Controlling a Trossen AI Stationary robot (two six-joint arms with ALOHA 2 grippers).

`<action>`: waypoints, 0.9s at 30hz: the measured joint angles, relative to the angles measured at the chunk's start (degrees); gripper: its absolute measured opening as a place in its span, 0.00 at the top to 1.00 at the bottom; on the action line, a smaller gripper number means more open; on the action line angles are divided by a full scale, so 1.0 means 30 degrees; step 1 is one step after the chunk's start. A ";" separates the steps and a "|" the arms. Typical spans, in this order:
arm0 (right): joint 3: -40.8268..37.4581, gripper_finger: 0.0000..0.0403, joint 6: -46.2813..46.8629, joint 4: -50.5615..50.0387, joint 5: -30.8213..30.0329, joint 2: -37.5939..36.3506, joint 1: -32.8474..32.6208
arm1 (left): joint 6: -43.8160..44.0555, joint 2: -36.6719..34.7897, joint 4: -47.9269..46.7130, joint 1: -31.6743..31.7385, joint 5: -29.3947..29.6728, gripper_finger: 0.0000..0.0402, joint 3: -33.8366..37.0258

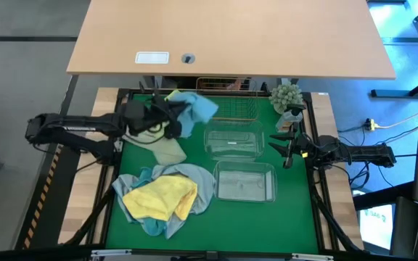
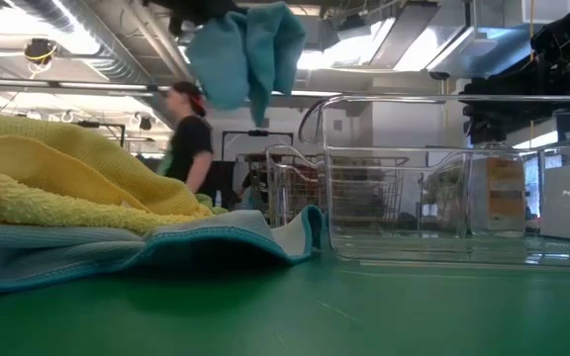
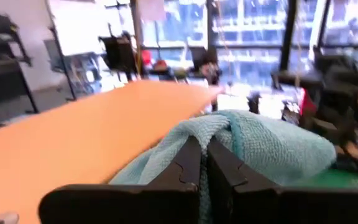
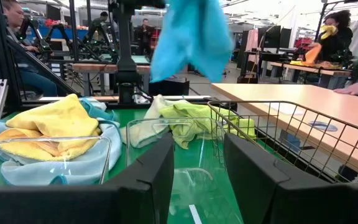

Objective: Sort microfiber towel by color & place in baskets
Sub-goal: Put the blue microfiber towel into the wire basket

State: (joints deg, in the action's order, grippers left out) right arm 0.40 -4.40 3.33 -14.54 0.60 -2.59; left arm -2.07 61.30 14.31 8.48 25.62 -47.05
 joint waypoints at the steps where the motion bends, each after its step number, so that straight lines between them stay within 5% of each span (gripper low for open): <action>1: 0.0000 0.65 0.0007 0.0000 0.0001 0.0003 0.0000 | 0.0003 0.0290 0.0905 0.0408 -0.0276 1.00 0.0000; 14: 0.0000 0.65 0.0000 -0.0007 -0.0003 0.0000 0.0000 | 0.0108 0.8094 1.3646 0.4860 -0.3459 1.00 0.0007; 27: 0.0000 0.65 0.0000 -0.0007 -0.0003 0.0000 0.0000 | 0.0671 1.5368 1.4665 0.6040 -0.5299 0.98 -0.1780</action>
State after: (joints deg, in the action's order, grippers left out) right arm 0.40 -4.40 3.31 -14.55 0.60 -2.59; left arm -0.06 107.40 58.30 26.60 9.72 -52.39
